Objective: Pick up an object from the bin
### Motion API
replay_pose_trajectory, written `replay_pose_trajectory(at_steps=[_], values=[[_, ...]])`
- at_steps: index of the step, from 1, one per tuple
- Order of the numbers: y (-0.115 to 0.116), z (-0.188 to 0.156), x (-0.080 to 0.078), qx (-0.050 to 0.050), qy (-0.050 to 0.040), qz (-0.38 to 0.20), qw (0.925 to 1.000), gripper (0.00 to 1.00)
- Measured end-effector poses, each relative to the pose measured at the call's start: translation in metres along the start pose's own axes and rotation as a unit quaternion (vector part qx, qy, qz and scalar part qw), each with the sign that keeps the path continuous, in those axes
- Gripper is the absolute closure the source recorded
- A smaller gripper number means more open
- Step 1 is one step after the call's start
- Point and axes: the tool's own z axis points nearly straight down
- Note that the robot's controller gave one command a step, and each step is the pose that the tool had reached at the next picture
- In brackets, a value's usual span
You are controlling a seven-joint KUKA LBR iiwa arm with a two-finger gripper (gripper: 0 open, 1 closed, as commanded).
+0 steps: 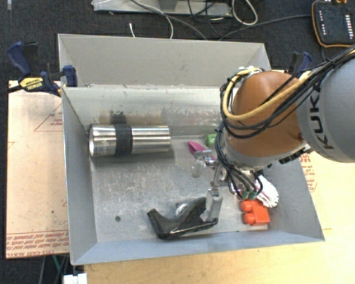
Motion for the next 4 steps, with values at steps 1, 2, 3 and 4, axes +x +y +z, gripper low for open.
replay_pose_trajectory(at_steps=[1, 2, 3, 4], values=[[-0.001, -0.003, -0.002, 0.000, -0.0036, 0.001, 1.0000, 0.00], [-0.022, 0.099, 0.005, 0.000, -0.0038, -0.132, 0.9913, 0.00], [-0.027, 0.051, 0.008, 0.000, -0.0058, -0.153, 0.9882, 0.00], [-0.015, 0.112, 0.006, -0.001, -0.0051, -0.196, 0.9806, 0.00]])
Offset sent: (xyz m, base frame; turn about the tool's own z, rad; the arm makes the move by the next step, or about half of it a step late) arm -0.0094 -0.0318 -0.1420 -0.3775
